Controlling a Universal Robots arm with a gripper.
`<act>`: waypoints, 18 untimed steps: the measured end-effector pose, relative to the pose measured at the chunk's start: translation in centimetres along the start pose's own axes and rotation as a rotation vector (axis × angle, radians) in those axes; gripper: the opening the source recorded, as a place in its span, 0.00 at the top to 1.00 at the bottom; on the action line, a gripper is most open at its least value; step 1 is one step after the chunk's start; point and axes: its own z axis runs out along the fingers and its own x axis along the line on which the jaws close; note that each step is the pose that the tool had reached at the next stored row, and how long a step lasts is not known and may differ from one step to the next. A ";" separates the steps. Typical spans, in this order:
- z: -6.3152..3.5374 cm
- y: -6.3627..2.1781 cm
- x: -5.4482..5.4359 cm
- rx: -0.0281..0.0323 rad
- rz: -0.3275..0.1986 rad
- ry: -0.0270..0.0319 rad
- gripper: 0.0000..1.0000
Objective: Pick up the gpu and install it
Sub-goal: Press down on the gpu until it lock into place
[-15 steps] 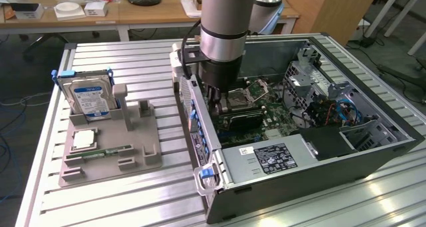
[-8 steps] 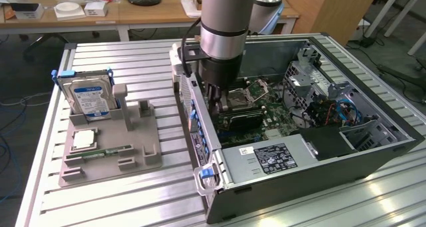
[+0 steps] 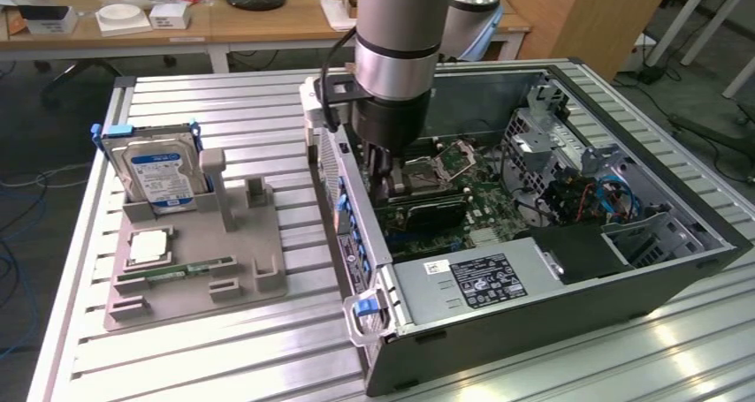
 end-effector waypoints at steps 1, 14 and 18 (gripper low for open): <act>-0.01 0.14 0.0 -0.0001 0.000 0.0001 0.90; -0.02 0.99 0.0 0.0001 0.000 -0.0002 0.90; 0.04 0.96 0.0 -0.0003 0.000 0.0001 0.90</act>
